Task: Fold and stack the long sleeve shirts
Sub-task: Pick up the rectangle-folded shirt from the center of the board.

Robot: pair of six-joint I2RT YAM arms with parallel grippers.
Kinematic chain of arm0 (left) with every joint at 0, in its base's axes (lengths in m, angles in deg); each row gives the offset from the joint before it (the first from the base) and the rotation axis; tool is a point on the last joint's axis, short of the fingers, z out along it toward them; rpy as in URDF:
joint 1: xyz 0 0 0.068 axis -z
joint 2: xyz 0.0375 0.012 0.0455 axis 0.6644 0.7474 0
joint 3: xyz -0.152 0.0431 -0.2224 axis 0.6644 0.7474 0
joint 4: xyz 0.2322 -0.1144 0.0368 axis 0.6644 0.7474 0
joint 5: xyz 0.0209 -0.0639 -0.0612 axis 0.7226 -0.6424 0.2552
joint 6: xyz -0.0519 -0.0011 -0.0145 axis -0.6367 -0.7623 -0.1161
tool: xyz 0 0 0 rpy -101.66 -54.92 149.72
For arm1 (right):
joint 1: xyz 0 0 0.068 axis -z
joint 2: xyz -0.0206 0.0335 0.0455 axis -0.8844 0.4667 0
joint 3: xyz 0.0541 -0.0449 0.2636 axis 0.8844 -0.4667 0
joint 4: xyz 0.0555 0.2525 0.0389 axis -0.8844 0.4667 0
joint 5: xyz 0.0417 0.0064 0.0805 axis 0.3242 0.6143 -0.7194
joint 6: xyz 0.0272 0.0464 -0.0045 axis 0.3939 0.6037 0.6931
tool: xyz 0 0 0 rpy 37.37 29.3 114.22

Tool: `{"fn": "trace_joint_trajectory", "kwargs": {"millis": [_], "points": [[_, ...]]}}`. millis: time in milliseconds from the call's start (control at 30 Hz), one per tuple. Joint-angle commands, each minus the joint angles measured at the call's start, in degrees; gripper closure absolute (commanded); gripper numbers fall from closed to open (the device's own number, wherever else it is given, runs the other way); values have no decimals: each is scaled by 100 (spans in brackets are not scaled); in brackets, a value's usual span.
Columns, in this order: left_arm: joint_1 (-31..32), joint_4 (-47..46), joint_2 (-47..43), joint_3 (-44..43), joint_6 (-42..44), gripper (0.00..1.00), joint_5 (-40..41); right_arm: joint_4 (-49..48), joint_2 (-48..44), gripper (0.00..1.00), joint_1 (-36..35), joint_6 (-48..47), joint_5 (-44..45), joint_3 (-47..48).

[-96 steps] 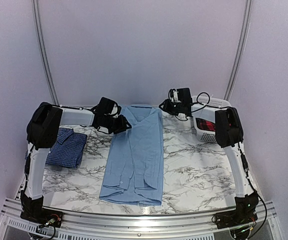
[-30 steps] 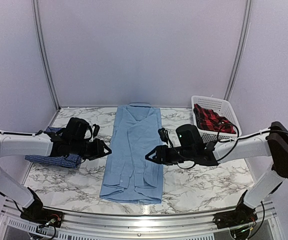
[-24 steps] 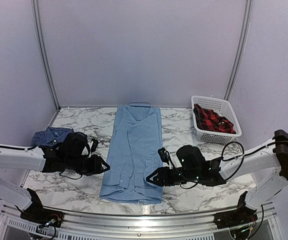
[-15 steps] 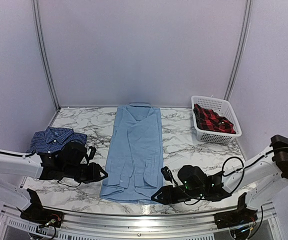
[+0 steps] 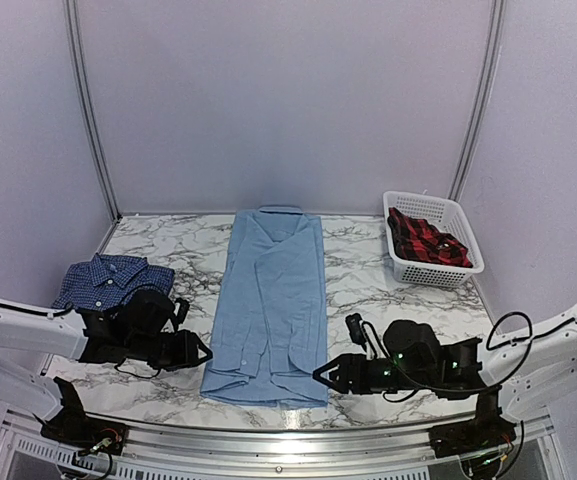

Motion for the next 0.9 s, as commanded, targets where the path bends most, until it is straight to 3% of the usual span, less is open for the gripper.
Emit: {"fn": "trace_joint_trajectory", "kwargs": {"millis": [0, 367, 867], "points": [[23, 77, 149, -105, 146, 57, 48, 255, -147, 41, 250, 48, 238, -208], [14, 147, 732, -372, 413, 56, -113, -668, 683, 33, 979, -158, -610, -250], [14, 552, 1048, -549, 505, 69, -427, -1198, 1887, 41, 1196, -124, -858, 73]]}}
